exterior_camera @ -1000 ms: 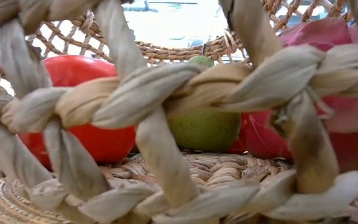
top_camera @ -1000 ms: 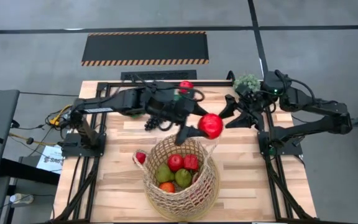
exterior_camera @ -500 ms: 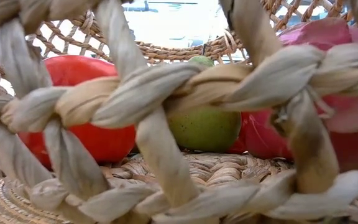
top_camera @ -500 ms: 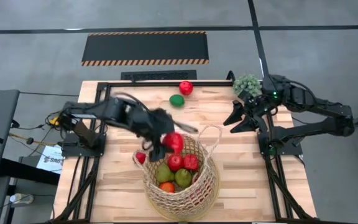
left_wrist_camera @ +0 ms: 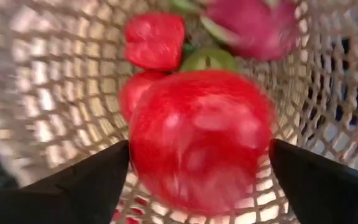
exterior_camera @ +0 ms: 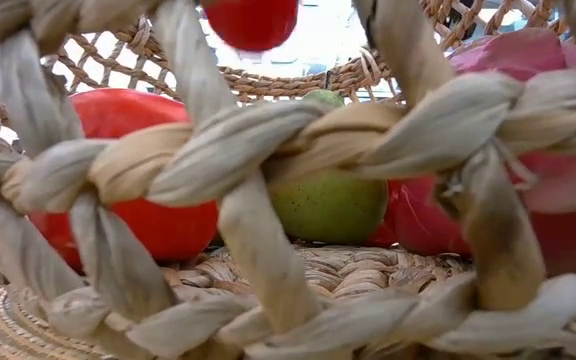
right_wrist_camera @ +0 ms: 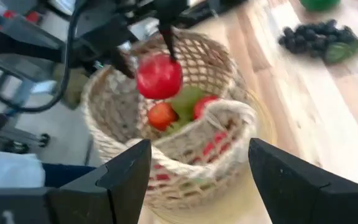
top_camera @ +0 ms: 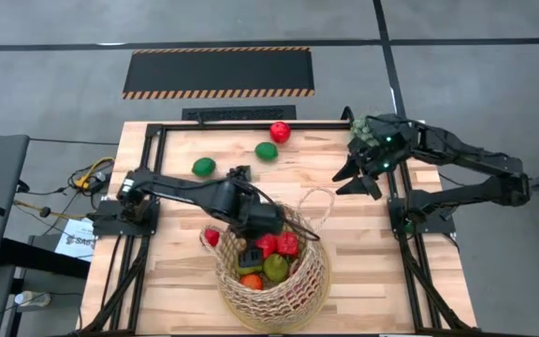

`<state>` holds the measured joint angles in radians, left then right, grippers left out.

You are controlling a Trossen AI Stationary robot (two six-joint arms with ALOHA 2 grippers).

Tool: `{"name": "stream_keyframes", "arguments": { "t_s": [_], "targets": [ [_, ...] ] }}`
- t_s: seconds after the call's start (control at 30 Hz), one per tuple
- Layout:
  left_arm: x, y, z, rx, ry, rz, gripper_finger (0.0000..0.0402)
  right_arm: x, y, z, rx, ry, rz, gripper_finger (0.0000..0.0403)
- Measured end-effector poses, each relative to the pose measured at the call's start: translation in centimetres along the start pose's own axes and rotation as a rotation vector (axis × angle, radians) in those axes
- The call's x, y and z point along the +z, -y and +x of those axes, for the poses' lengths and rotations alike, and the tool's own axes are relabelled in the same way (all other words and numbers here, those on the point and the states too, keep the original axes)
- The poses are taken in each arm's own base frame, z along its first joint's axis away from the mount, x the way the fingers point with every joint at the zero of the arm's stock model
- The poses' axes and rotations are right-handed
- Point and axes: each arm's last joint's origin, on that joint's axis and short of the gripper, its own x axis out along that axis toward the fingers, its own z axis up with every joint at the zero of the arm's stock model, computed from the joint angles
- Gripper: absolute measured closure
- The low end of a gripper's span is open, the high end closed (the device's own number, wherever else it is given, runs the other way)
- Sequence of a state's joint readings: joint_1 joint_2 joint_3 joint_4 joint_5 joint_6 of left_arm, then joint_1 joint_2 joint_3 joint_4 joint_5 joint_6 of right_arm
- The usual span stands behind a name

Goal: Build produce basket
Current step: Put the apple into the basket

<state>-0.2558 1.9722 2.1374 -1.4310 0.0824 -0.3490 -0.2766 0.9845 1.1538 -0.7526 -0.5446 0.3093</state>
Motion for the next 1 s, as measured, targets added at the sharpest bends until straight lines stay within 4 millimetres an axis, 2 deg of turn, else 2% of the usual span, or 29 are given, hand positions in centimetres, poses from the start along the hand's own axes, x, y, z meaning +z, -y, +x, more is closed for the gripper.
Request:
{"name": "stream_keyframes", "arguments": {
  "t_s": [0.13, 0.27, 0.4, 0.53, 0.7, 0.83, 1.0],
  "targets": [
    [0.2, -0.1, 0.9, -0.058, -0.056, -0.005, 0.0006, -0.2, 1.1, 0.5, -0.114, -0.040, -0.013, 0.0117],
    [0.3, -0.3, 1.1, -0.087, -0.075, -0.035, 0.0010, -0.4, 2.3, 1.1, -0.238, -0.089, -0.012, 0.0116],
    [0.0, -0.9, 0.3, -0.113, -0.104, -0.100, 0.0012, 0.0, 3.6, 1.7, -0.335, -0.094, -0.024, 0.0116],
    [-1.0, -1.1, -2.6, -0.114, -0.024, -0.119, 0.0012, 1.2, 5.5, 2.3, -0.420, -0.041, -0.044, 0.0116],
    [-2.6, -2.3, -6.9, 0.003, 0.138, -0.192, 0.0012, 3.2, 9.1, 3.5, -0.513, 0.031, -0.088, 0.0116],
    [-4.0, -3.2, -9.8, 0.070, 0.252, -0.246, 0.0012, 4.2, 12.7, 4.7, -0.569, 0.056, -0.102, 0.0116],
    [-5.3, -3.8, -12.0, 0.159, 0.347, -0.283, 0.0012, 4.5, 18.1, 6.5, -0.700, 0.055, -0.043, 0.0117]
  ]
}}
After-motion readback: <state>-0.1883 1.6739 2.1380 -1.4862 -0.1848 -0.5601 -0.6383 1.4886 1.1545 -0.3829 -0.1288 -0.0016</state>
